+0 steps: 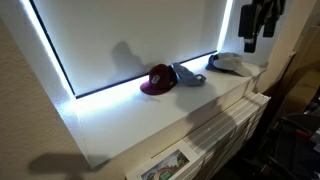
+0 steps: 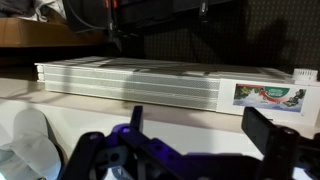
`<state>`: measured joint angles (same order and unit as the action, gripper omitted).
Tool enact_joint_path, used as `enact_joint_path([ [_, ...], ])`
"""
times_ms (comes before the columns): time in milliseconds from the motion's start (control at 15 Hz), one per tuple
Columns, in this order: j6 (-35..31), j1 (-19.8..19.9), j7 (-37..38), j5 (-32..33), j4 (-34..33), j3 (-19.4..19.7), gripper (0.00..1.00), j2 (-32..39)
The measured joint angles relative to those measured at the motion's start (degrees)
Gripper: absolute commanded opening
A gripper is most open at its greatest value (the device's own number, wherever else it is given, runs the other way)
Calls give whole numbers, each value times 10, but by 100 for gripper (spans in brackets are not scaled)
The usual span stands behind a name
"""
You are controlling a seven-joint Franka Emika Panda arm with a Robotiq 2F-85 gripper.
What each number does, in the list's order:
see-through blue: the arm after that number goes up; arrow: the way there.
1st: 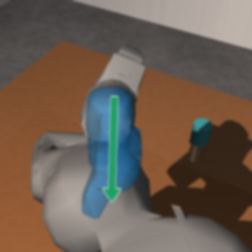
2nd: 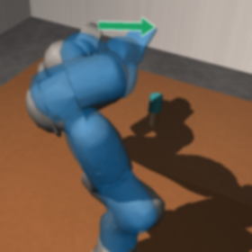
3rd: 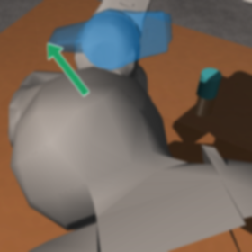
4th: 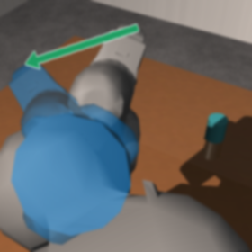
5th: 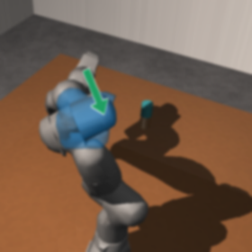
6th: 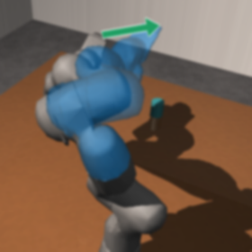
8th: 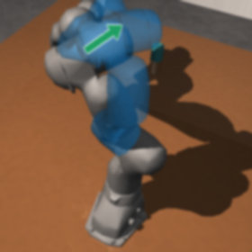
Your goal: Pick up the white, light blue, and navy blue caps and move them to the left.
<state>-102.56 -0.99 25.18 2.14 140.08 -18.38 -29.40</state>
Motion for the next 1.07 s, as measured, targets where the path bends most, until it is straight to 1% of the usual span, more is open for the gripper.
enact_joint_path([
  [533,0,0,0,0,0,0,100,0],
  [600,-2,0,7,2,0,0,100,0],
  [667,-11,0,32,5,0,2,100,-2],
  [733,-20,1,57,8,0,8,100,-6],
  [867,-34,8,90,15,4,31,100,-22],
  [1067,-53,33,115,34,32,84,100,-62],
])
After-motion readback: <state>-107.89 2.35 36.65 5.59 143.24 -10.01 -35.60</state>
